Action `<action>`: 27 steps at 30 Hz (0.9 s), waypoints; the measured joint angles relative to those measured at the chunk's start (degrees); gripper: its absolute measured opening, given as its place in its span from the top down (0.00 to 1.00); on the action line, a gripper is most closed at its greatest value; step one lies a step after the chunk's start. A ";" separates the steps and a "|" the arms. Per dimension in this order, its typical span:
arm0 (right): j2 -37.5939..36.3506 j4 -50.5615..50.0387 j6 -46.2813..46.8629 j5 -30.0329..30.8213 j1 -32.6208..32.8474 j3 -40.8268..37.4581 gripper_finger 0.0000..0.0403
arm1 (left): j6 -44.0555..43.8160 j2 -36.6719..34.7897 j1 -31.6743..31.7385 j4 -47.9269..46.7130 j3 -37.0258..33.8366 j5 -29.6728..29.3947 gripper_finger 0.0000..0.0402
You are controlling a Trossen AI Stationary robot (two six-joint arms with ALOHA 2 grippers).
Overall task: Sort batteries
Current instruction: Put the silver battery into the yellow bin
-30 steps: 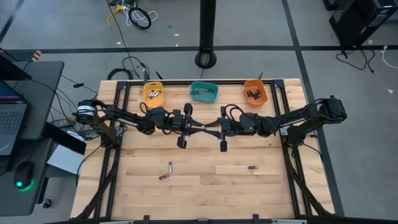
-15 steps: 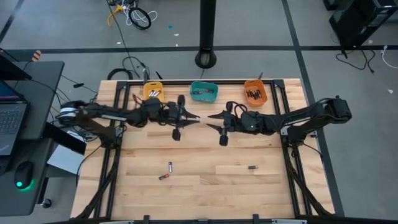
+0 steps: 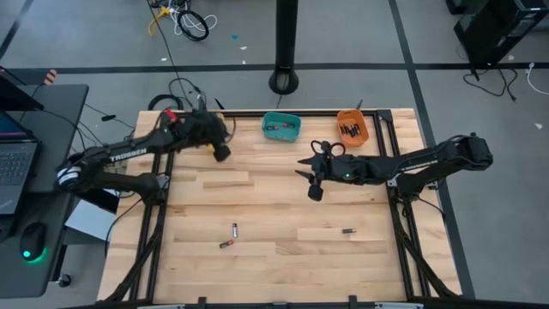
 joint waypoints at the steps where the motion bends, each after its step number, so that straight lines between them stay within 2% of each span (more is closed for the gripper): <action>1: 0.17 -0.02 0.47 0.00 0.00 0.00 0.59 | -0.14 0.61 1.91 -0.92 0.37 -1.14 0.87; 6: 1.07 -0.36 0.81 -0.02 0.02 -0.07 0.59 | -0.14 6.36 11.40 -3.76 2.00 -1.38 0.87; 11: 1.46 -0.81 0.94 -0.04 0.02 -0.07 0.59 | 2.73 14.72 17.46 -6.83 4.25 -0.77 0.87; 22: 1.46 -1.74 0.96 -0.15 0.02 -0.07 0.59 | 3.41 25.47 19.98 -8.41 8.35 -0.66 0.87; 27: 1.46 -2.16 1.85 -0.17 0.03 -0.07 0.59 | 3.55 26.41 19.98 -9.00 8.57 -0.76 0.80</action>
